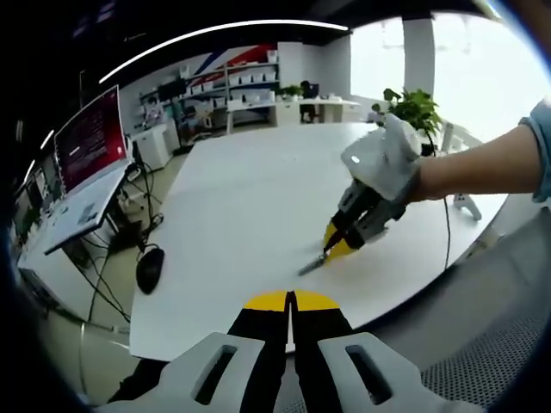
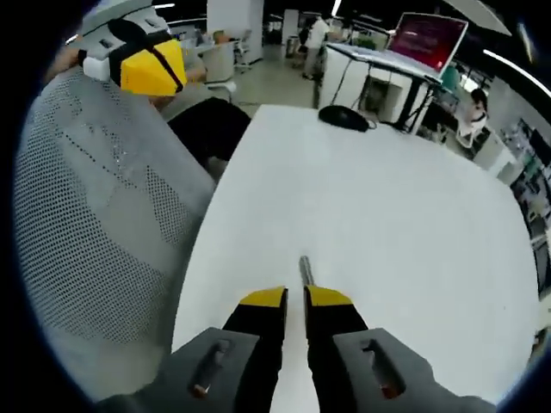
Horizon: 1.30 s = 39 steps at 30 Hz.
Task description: Place the washer onto the threaded stud by aligning its center hole with the stud, sliding it down to the base, and recovering from edge contact or off-axis alignment until the washer reaches the visible bottom stop.
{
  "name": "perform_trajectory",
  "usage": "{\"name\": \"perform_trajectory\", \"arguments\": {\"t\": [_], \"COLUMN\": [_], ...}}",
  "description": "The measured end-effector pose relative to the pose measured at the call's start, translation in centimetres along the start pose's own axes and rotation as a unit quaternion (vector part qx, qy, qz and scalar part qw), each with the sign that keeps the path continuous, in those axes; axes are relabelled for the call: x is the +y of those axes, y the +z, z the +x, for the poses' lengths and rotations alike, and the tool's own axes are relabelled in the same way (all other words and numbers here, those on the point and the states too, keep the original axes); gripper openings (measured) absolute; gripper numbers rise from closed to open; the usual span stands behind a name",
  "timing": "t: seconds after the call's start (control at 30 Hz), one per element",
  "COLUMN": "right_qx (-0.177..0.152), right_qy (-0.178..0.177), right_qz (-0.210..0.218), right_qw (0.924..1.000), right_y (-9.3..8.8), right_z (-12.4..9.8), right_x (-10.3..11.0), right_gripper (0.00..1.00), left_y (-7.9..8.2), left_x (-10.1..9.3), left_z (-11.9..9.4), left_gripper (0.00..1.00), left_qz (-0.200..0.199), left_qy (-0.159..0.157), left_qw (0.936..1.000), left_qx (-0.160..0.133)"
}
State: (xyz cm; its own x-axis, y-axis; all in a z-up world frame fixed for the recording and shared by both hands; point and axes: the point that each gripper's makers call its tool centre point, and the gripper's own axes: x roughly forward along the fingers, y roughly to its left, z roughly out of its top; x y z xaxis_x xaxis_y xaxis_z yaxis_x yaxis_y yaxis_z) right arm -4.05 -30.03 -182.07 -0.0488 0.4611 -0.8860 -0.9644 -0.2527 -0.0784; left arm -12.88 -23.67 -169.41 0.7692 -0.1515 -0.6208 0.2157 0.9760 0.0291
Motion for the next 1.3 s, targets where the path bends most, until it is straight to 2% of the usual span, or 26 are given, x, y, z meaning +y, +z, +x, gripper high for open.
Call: {"name": "perform_trajectory", "arguments": {"t": [0.1, 0.27, 0.37, 0.43, 0.53, 0.57, 0.67, 0.73, 0.77, 0.87, 0.97, 1.07, 1.13, 1.17, 1.23, 1.3], "right_qx": [0.032, 0.053, 0.077, 0.080, 0.102, 0.093, 0.098, 0.090, 0.067, 0.028, -0.022, -0.071, -0.113, -0.131, -0.155, -0.164], "right_qy": [0.005, 0.019, 0.010, 0.012, 0.024, 0.025, 0.025, 0.017, 0.008, -0.007, -0.020, -0.034, -0.041, -0.048, -0.040, -0.051], "right_qz": [-0.036, -0.043, -0.055, -0.048, -0.057, -0.053, -0.054, -0.043, -0.028, 0.016, 0.065, 0.121, 0.125, 0.143, 0.198, 0.196], "right_qw": [0.9988, 0.9975, 0.9955, 0.9956, 0.9929, 0.9939, 0.9933, 0.9949, 0.9973, 0.9995, 0.9974, 0.9895, 0.9849, 0.9799, 0.9669, 0.9654], "right_y": [-0.1, 0.2, -0.1, -0.1, -0.7, -0.3, -0.6, -0.8, -0.5, -0.6, -0.8, -1.6, -1.6, -1.9, -2.6, -3.3], "right_z": [1.2, 2.7, 3.3, 3.6, 3.7, 3.7, 3.5, 3.1, 2.7, 1.5, 0.1, -1.2, -1.7, -2.0, -2.5, -2.9], "right_x": [-0.6, -1.0, -1.6, -1.8, -1.3, -1.3, -1.1, -1.2, -1.3, -1.5, -2.0, -2.4, -2.6, -2.9, -2.5, -2.5], "right_gripper": [0.12, 0.12, 0.12, 0.12, 0.11, 0.10, 0.09, 0.08, 0.08, 0.08, 0.08, 0.08, 0.08, 0.08, 0.08, 0.08], "left_y": [0.0, 0.0, 0.0, 0.0, 0.0, 0.0, 0.0, 0.0, 0.0, 0.0, 0.1, 0.1, 0.1, 0.0, 0.0, -0.1], "left_x": [0.1, 0.1, 0.2, 0.2, 0.2, 0.2, 0.3, 0.3, 0.3, 0.2, 0.2, 0.2, 0.2, 0.2, 0.2, 0.2], "left_z": [0.0, 0.0, 0.0, 0.0, 0.0, 0.0, 0.0, 0.0, 0.0, 0.0, 0.0, 0.0, 0.0, 0.1, 0.1, 0.1], "left_gripper": [0.00, 0.00, 0.00, 0.00, 0.00, 0.00, 0.00, 0.00, 0.00, 0.00, 0.00, 0.00, 0.00, 0.00, 0.00, 0.00], "left_qz": [-0.002, -0.004, -0.005, -0.005, -0.006, -0.006, -0.007, -0.006, -0.007, -0.006, -0.006, -0.005, -0.004, -0.004, -0.003, -0.003], "left_qy": [0.001, 0.002, 0.003, 0.003, 0.003, 0.003, 0.003, 0.003, 0.003, 0.003, 0.002, 0.002, 0.002, 0.002, 0.002, 0.002], "left_qw": [1.0000, 1.0000, 1.0000, 1.0000, 1.0000, 1.0000, 1.0000, 1.0000, 1.0000, 1.0000, 1.0000, 1.0000, 1.0000, 1.0000, 1.0000, 1.0000], "left_qx": [0.000, 0.001, 0.000, 0.000, 0.000, 0.000, 0.000, -0.001, -0.001, -0.001, -0.003, -0.003, -0.002, -0.002, 0.001, 0.002]}}
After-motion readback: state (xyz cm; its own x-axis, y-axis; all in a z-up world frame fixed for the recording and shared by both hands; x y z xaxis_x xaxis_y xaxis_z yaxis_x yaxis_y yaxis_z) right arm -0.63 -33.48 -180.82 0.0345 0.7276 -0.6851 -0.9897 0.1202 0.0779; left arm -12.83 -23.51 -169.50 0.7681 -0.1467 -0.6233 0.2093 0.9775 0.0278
